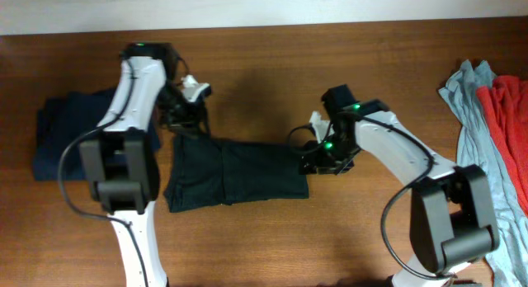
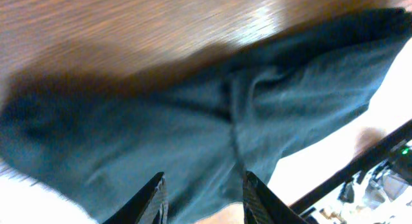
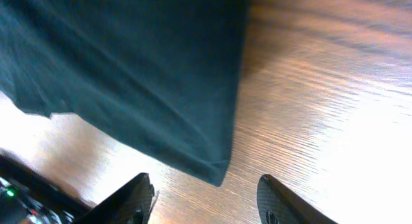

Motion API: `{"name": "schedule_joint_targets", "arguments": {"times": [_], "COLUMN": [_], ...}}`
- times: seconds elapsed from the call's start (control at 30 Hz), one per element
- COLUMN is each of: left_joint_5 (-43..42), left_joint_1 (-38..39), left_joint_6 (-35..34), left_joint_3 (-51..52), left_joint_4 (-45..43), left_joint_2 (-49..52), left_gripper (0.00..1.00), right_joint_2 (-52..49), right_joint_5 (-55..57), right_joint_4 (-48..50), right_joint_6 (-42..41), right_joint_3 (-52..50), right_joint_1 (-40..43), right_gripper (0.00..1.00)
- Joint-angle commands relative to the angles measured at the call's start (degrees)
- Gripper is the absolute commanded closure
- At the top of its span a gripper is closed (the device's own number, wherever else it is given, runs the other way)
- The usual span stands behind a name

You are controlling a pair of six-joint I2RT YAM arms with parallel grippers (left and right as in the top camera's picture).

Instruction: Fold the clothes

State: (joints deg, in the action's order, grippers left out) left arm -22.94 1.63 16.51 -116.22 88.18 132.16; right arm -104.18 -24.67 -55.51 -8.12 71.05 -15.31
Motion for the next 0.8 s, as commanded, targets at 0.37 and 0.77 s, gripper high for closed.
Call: {"name": "schedule_joint_targets", "arguments": {"times": [0.37, 0.77], "left_joint_5": [-0.50, -0.94], "left_joint_1": [-11.39, -15.19], "left_joint_6": [-5.77, -5.22], "left_joint_3": [19.63, 39.15], "left_joint_4": [-9.53, -28.96], "left_joint_2": [-4.39, -4.59], "left_gripper": [0.59, 0.58], "right_joint_2": [1.66, 1.66], "right_joint_5": [-0.44, -0.42], "right_joint_4": [-3.39, -3.52], "right_joint_6": [3.06, 3.65], "right_joint_3": [0.92, 0.92], "right_joint_1": [12.72, 12.72], "right_gripper": [0.39, 0.39]}}
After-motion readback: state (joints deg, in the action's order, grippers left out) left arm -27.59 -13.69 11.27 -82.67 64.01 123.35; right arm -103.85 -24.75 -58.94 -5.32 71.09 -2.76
